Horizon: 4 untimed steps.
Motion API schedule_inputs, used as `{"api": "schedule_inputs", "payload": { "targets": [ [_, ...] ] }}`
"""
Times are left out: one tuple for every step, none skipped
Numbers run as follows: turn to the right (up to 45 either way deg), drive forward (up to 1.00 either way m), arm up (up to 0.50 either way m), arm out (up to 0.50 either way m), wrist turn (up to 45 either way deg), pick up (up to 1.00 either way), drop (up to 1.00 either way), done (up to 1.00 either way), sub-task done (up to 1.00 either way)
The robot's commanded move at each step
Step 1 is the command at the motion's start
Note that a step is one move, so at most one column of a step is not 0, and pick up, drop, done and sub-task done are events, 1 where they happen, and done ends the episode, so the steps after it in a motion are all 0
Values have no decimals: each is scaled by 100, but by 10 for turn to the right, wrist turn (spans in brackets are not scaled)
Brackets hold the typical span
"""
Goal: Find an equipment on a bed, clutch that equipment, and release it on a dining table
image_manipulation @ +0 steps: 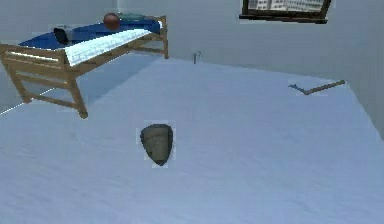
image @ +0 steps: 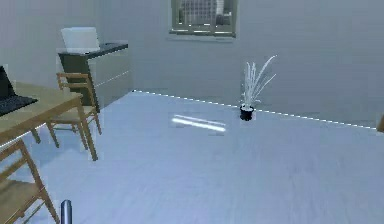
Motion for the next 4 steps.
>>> {"api": "schedule_inputs", "payload": {
  "targets": [
    [270,0,0,0,0,0,0,0,0],
    [0,100,0,0,0,0,0,0,0],
    [300,0,0,0,0,0,0,0,0],
    [0,5,0,0,0,0,0,0,0]
  ]
}}
